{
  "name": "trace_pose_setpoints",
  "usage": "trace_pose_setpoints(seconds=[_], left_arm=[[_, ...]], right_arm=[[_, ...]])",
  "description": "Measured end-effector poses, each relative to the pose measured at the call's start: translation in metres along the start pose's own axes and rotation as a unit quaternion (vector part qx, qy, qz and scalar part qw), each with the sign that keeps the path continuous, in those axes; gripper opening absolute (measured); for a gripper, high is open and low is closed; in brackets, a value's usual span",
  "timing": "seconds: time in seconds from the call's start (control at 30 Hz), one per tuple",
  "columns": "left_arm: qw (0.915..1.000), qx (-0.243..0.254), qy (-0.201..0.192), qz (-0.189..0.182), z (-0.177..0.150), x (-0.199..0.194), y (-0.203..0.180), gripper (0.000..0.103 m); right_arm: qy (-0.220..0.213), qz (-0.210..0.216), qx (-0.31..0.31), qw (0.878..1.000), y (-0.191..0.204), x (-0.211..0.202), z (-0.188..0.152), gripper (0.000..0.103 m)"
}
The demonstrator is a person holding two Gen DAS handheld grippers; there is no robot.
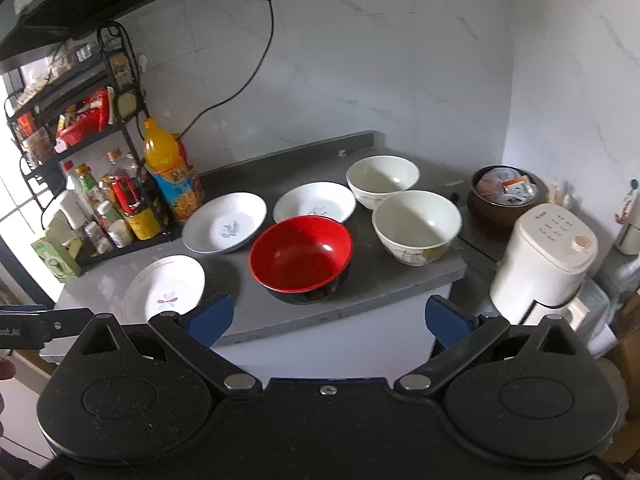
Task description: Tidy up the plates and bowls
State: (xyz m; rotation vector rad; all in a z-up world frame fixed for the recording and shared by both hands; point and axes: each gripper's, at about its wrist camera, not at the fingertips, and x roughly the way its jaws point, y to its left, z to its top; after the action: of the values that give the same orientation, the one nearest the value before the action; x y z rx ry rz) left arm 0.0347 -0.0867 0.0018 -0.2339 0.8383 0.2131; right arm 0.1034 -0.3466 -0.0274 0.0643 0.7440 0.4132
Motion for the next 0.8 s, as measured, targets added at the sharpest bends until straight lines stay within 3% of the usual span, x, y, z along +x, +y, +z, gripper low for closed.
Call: trace_pose_setpoints(seconds=[0.4,0.6,0.8], left_arm=[[0.9997,-0.011,0.005,0.022,0.007,0.0,-0.021,0.102],[0.9993,0.005,-0.001,0.036,0.017,0.005,-0.032,0.102],[0.9996,0.003,0.013,0.025,0.027,0.027,-0.036,0.101]], right_arm=[[0.01,0.047,-0.009,0.999,-0.015,0.015,0.009,0.103],[0.014,0.048,0.001,0.999,-0.029,0.025,0.013,0.103],[0.014,0.034,0.022,0.999,-0.043,0.034,0.017,0.103]])
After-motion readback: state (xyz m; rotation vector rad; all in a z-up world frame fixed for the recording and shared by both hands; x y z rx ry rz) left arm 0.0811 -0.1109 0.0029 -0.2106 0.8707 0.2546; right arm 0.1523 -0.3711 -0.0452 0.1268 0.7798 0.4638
